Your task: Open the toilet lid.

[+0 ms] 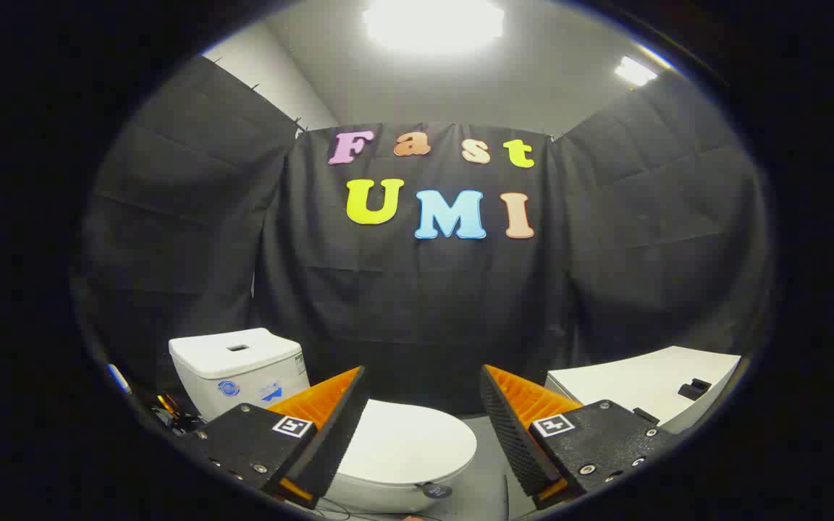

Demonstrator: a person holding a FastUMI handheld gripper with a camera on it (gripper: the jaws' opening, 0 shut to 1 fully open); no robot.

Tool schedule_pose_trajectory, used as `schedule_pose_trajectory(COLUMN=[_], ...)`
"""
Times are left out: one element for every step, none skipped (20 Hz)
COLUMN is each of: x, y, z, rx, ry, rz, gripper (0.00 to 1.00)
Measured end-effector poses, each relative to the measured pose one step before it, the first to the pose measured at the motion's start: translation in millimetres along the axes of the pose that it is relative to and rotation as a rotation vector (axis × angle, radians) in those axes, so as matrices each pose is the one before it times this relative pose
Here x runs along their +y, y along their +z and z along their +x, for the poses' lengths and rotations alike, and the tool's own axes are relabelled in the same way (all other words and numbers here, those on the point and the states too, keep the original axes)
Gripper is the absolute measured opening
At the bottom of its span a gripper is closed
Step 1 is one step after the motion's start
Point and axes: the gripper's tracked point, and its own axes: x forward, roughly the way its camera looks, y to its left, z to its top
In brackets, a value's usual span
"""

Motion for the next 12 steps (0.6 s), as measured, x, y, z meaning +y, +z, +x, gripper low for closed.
schedule_pose_trajectory(x=[-0.22, -0.21, -0.67, -0.30, 0.14, 0.15, 0.50, -0.49, -0.34, -0.65, 0.11, -1.19], y=[-0.02, 0.35, -1.04, 0.71, -0.20, 0.40, -0.57, 0.05, -0.91, 0.44, 0.11, 0.36], z=[0.66, -0.06, -0.59, 0.39, 0.35, -0.16, -0.49, 0.19, 0.53, 0.06, 0.19, -0.18], rx=[-0.00129, -0.00016, -0.00087, -0.00117, -0.00018, -0.00034, 0.00012, 0.00034, 0.00119, -0.00001, -0.00026, -0.00072], ry=[-0.00102, -0.00030, -0.00283, -0.00126, -0.00083, 0.00008, 0.00008, -0.00112, -0.00176, -0.00034, -0.00079, -0.00151], rz=[0.00195, 0.00203, -0.00010, -0.00089, 0.00050, 0.00084, 0.00144, 0.00200, 0.00263, 0.00418, 0.00438, 0.00292], gripper=[0.94, 0.94, 0.94, 0.94, 0.95, 0.95, 0.94, 0.94, 0.95, 0.94, 0.95, 0.94])
